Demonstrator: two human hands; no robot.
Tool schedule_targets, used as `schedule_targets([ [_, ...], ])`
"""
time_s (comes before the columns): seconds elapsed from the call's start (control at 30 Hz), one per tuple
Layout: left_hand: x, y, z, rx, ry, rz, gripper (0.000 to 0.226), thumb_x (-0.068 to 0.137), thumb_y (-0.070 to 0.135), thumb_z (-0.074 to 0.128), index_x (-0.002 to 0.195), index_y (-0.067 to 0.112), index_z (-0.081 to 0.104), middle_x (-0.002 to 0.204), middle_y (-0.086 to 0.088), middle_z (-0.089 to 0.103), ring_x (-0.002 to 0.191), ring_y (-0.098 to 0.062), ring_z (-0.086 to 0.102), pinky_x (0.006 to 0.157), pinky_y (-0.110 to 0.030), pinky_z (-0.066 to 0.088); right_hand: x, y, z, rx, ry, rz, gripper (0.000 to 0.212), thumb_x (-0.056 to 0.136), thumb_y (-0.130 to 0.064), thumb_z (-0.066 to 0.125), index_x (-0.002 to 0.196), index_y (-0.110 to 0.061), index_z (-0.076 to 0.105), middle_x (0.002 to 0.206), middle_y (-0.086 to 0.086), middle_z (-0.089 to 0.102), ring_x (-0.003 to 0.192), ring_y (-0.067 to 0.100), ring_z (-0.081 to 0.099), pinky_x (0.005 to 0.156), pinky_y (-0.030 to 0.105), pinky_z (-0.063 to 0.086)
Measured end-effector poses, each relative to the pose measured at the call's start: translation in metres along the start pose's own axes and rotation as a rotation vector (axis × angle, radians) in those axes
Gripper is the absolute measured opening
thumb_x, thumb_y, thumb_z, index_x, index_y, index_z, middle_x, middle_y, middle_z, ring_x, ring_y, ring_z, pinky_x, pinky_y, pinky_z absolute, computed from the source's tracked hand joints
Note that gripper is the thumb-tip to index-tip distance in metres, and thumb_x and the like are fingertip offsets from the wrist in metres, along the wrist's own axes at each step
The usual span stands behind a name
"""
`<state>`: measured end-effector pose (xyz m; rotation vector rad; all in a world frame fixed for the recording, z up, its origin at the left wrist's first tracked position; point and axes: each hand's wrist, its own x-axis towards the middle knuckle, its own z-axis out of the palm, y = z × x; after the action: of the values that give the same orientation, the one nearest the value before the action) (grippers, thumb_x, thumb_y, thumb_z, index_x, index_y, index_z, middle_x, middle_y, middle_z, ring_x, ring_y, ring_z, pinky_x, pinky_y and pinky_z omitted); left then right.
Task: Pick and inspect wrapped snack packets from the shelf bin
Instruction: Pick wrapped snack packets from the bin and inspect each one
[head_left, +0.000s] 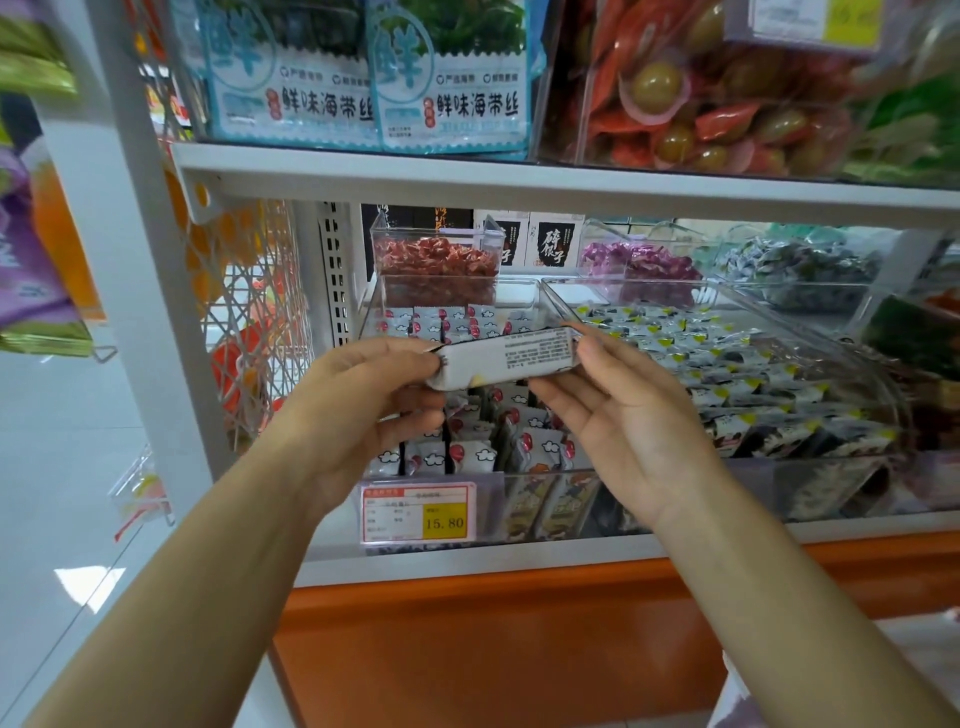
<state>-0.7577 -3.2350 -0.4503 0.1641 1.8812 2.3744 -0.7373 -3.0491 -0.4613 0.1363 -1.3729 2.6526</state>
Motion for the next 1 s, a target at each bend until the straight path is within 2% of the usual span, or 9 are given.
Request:
schedule_targets([
  [0.03,-0.001,0.001,-0.001,0.007,-0.052,0.002,0.008,0.072,0.007,0.066,0.079,0.007,0.071,0.077,-0.009,0.071,0.063,-0.013,0.066,0.054,-0.019,0.054,0.0,-0.001,0.0,0.015,0.034,0.003,0.013,0.091,-0.006,0.052,0.094,-0.005,0.064,0.087,0.01,0.073,0.084,0.02,0.071,0.07,0.029,0.058],
  [0.1,-0.002,0.001,-0.002,0.036,-0.119,0.011,0.027,0.063,0.008,0.066,0.09,0.003,0.07,0.084,-0.011,0.072,0.069,-0.015,0.069,0.059,-0.017,0.055,0.001,-0.003,-0.002,0.056,0.109,0.018,0.009,0.09,-0.009,0.055,0.086,-0.007,0.062,0.08,0.008,0.073,0.079,0.02,0.071,0.063,0.028,0.058],
  [0.27,-0.003,0.002,0.004,0.111,-0.139,0.082,0.04,0.058,0.006,0.065,0.097,0.006,0.067,0.08,-0.005,0.072,0.074,-0.019,0.071,0.063,-0.017,0.055,0.001,-0.006,-0.003,0.048,0.233,0.02,0.01,0.09,-0.015,0.058,0.082,-0.009,0.061,0.069,0.005,0.072,0.067,0.017,0.071,0.053,0.026,0.055],
  [0.37,-0.004,0.001,0.006,0.16,-0.148,0.128,0.035,0.061,0.006,0.065,0.096,0.007,0.067,0.076,-0.002,0.072,0.072,-0.018,0.071,0.063,-0.018,0.055,0.001,-0.007,-0.004,0.026,0.245,-0.006,0.008,0.089,-0.015,0.059,0.083,-0.01,0.061,0.069,0.004,0.072,0.067,0.017,0.071,0.052,0.025,0.055],
  [0.5,-0.004,0.0,0.006,0.107,-0.125,0.12,0.005,0.076,0.006,0.065,0.078,0.008,0.069,0.07,-0.006,0.068,0.066,-0.016,0.068,0.06,-0.021,0.056,0.001,-0.006,-0.008,-0.009,0.172,-0.039,0.01,0.089,-0.011,0.057,0.079,-0.01,0.06,0.073,0.005,0.072,0.069,0.017,0.071,0.055,0.024,0.055],
  [0.67,-0.001,-0.001,0.002,-0.059,0.001,0.036,0.013,0.086,0.003,0.058,0.075,0.004,0.066,0.07,-0.01,0.069,0.061,-0.018,0.068,0.055,-0.023,0.056,0.002,-0.005,-0.011,-0.105,0.034,-0.113,0.007,0.084,-0.001,0.057,0.08,-0.006,0.06,0.092,0.016,0.068,0.078,0.022,0.069,0.062,0.023,0.056],
  [0.8,-0.001,-0.003,0.001,-0.028,0.023,0.038,0.024,0.086,0.004,0.058,0.065,0.01,0.068,0.062,-0.007,0.068,0.057,-0.014,0.067,0.052,-0.02,0.054,0.003,-0.002,-0.012,-0.154,0.014,-0.139,0.013,0.085,0.005,0.054,0.083,-0.006,0.06,0.092,0.016,0.062,0.08,0.023,0.066,0.063,0.025,0.056],
  [0.9,0.0,-0.006,0.001,0.011,0.065,0.046,0.018,0.086,0.007,0.059,0.07,0.009,0.065,0.056,-0.002,0.065,0.053,-0.011,0.065,0.051,-0.018,0.053,0.003,-0.001,-0.012,-0.25,0.009,-0.148,0.015,0.088,0.002,0.054,0.082,-0.008,0.063,0.086,0.01,0.06,0.08,0.023,0.064,0.063,0.028,0.057],
  [1.0,0.002,-0.007,0.0,0.005,0.062,0.052,0.013,0.085,0.01,0.059,0.074,0.009,0.065,0.057,0.0,0.064,0.054,-0.009,0.063,0.053,-0.017,0.053,0.002,0.0,-0.012,-0.37,0.037,-0.165,0.015,0.089,0.002,0.054,0.088,-0.009,0.065,0.096,0.021,0.06,0.084,0.029,0.065,0.065,0.029,0.057],
])
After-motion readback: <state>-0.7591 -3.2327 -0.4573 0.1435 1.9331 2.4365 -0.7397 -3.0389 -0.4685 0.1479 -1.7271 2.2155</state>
